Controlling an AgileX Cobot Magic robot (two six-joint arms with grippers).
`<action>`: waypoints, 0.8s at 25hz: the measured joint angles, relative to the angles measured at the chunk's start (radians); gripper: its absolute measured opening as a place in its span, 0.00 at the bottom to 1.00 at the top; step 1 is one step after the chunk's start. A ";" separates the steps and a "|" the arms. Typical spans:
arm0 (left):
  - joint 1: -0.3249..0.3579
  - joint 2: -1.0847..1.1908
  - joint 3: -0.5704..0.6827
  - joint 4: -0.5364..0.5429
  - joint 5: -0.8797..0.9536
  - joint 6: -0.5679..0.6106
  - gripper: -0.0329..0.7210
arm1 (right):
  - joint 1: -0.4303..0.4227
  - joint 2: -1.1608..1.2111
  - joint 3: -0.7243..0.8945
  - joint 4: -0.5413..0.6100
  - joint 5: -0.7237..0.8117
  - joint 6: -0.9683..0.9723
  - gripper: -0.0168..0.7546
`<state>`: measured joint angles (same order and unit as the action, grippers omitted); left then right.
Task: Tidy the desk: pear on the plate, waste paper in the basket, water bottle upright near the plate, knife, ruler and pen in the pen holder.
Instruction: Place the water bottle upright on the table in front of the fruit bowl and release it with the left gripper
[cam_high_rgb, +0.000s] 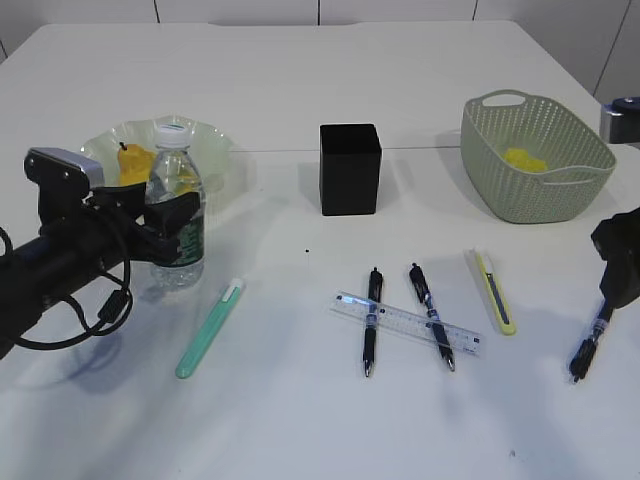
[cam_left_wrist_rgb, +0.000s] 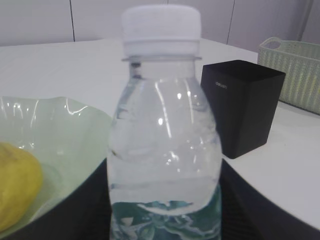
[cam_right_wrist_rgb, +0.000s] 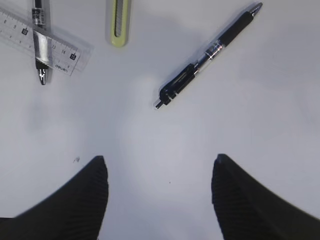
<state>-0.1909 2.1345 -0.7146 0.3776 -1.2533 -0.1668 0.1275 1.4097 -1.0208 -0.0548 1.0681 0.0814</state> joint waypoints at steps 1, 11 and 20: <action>0.000 0.010 -0.004 0.000 -0.013 0.000 0.54 | 0.000 0.000 0.000 0.000 -0.002 0.000 0.65; 0.000 0.027 -0.010 0.013 -0.037 0.002 0.62 | 0.000 0.000 0.000 -0.002 -0.021 0.000 0.65; 0.001 0.030 -0.010 0.023 -0.037 0.005 0.68 | 0.000 0.000 0.000 -0.002 -0.025 0.000 0.65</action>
<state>-0.1895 2.1640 -0.7249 0.4011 -1.2901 -0.1618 0.1275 1.4097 -1.0208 -0.0566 1.0429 0.0814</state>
